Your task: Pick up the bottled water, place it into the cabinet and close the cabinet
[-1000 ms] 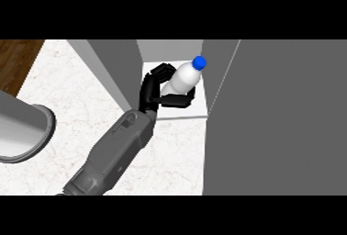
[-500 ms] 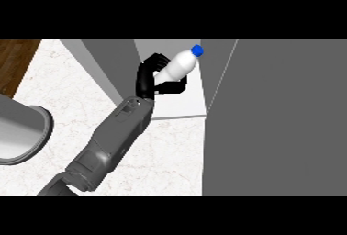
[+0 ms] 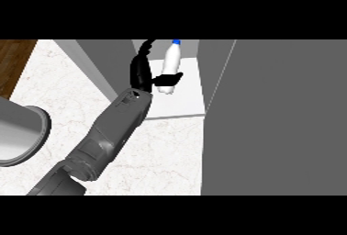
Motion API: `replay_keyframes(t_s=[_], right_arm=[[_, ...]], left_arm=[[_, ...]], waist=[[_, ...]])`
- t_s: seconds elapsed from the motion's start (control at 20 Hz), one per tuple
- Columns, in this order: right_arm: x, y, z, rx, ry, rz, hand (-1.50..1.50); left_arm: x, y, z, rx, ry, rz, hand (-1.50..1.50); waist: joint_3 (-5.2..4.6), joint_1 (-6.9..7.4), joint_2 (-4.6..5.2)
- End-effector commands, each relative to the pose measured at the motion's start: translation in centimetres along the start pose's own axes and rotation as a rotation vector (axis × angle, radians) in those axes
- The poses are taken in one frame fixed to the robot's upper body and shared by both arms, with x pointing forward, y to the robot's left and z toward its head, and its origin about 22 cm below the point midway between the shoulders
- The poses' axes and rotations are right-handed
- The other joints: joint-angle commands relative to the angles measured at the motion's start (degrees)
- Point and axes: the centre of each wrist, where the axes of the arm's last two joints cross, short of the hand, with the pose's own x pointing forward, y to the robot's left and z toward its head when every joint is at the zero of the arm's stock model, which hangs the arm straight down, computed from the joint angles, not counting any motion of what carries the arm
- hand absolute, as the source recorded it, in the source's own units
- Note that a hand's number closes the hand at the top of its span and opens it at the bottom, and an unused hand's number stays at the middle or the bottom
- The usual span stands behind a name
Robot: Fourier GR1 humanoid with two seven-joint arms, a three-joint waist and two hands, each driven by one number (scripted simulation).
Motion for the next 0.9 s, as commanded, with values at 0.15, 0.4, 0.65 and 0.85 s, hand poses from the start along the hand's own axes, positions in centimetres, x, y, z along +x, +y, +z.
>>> replay_keyframes(t_s=[0.15,0.4,0.65,0.85], right_arm=[[1.8,0.2,-0.3,-0.001,-0.023,-0.046,-1.50],[1.5,0.5,-0.6,0.017,-0.046,-0.055,-1.50],[1.9,0.8,-0.4,0.022,-0.033,-0.062,-1.50],[1.8,0.8,-1.4,0.022,-0.031,-0.046,-1.50]], left_arm=[[3.1,1.0,-2.0,-0.004,-0.133,0.251,-1.50],[4.9,0.0,-1.6,-0.109,-0.208,0.510,1.50],[2.7,0.0,-0.6,-0.158,-0.180,0.564,1.50],[3.5,-0.6,0.9,-0.187,-0.188,0.583,1.50]], waist=[[-0.17,0.61,-0.24],[-0.15,0.26,-0.15],[-0.01,0.76,-1.12],[0.02,1.82,-1.53]])
